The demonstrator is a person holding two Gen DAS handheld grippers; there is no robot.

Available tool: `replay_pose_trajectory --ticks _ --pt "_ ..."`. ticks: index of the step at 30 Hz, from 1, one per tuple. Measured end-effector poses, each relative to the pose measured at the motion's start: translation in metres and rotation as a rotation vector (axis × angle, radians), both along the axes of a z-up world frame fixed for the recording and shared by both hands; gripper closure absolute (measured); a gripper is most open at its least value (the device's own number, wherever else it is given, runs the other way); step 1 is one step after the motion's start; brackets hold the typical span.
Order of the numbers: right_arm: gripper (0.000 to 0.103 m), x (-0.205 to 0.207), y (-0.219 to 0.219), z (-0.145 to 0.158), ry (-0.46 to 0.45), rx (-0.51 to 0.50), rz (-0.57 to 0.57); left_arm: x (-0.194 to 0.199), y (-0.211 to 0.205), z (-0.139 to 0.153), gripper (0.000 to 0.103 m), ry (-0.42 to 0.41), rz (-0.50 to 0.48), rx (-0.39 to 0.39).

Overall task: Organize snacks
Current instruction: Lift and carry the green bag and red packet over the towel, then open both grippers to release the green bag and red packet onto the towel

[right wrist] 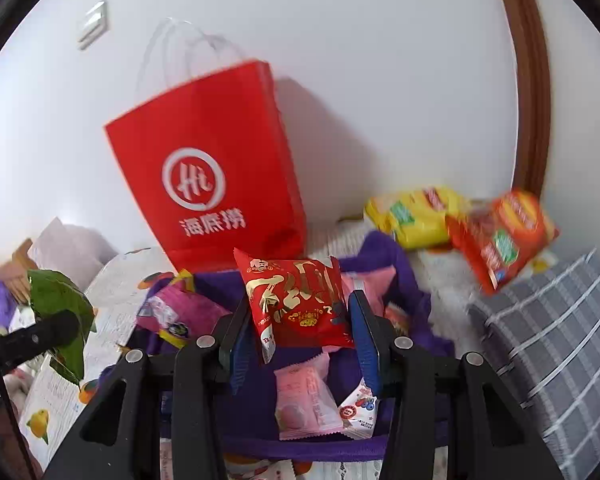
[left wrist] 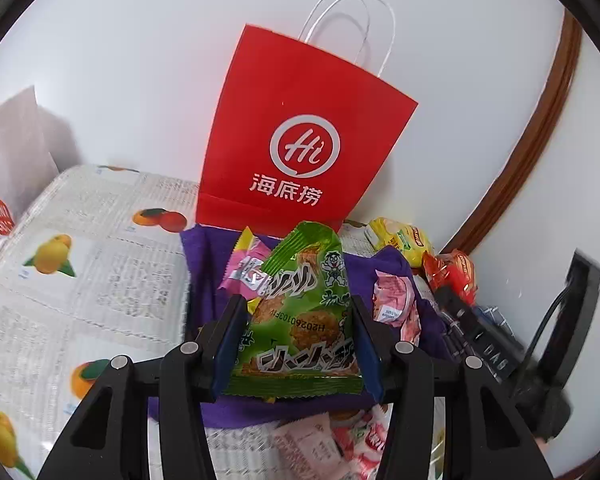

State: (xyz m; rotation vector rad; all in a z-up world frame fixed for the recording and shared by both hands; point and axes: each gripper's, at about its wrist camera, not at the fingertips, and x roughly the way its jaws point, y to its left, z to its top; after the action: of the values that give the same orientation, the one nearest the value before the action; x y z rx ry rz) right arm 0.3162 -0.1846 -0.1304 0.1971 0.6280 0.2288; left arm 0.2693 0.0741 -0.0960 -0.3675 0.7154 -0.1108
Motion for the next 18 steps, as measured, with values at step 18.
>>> replay_pose_trajectory --ticks 18 --pt "0.058 0.019 -0.002 -0.062 0.220 0.034 0.024 0.015 -0.026 -0.032 0.054 0.012 0.011 0.045"
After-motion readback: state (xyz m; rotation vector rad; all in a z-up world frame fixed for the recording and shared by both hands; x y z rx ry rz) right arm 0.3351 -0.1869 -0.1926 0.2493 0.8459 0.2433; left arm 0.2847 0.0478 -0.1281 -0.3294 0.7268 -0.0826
